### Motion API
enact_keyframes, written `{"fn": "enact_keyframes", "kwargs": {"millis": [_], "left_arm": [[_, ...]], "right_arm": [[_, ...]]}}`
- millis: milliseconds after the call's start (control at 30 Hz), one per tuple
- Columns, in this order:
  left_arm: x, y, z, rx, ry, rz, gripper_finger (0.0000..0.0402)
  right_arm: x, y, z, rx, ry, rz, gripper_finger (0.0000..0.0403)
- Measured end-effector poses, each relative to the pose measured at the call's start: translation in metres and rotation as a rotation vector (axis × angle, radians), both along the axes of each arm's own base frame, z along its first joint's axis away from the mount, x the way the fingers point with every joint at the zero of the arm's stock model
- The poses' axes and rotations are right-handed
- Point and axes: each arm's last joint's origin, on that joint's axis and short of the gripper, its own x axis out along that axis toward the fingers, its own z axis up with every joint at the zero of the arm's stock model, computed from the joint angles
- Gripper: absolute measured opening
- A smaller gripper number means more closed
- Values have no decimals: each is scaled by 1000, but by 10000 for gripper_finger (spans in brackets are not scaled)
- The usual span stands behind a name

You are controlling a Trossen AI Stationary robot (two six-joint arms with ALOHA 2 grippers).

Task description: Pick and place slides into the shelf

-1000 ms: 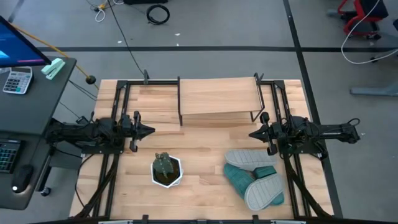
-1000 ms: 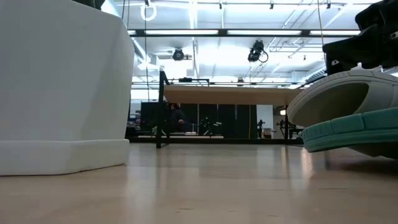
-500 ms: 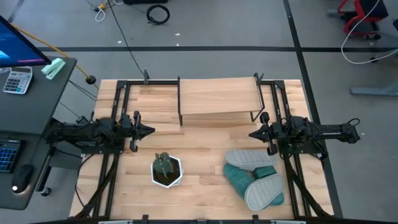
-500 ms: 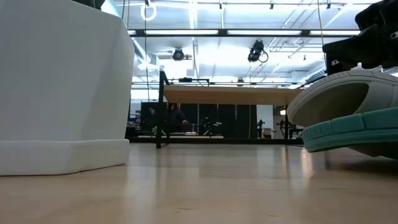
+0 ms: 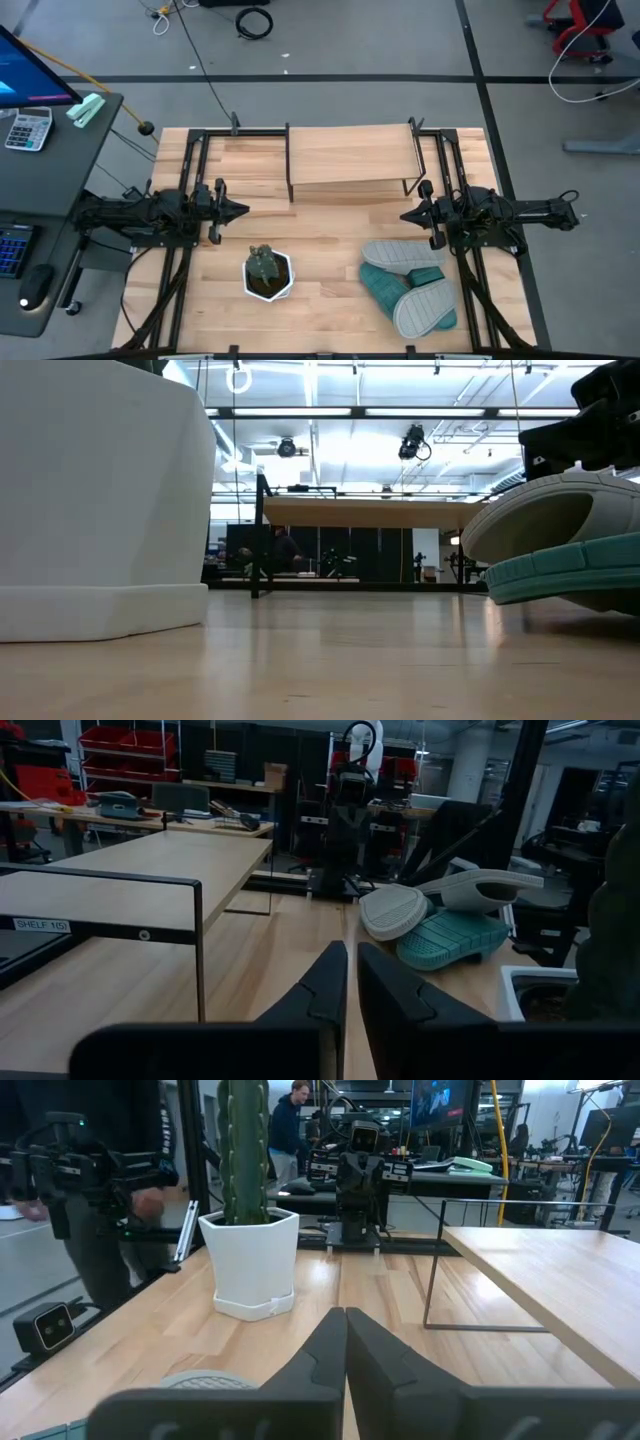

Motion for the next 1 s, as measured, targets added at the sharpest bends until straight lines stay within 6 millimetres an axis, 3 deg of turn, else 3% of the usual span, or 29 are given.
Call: {"fn": "enact_keyframes", "kwargs": {"millis": [1000], "left_arm": [[0, 0, 0, 0, 0, 0, 37]], "right_arm": [[0, 0, 0, 0, 0, 1, 14]]}}
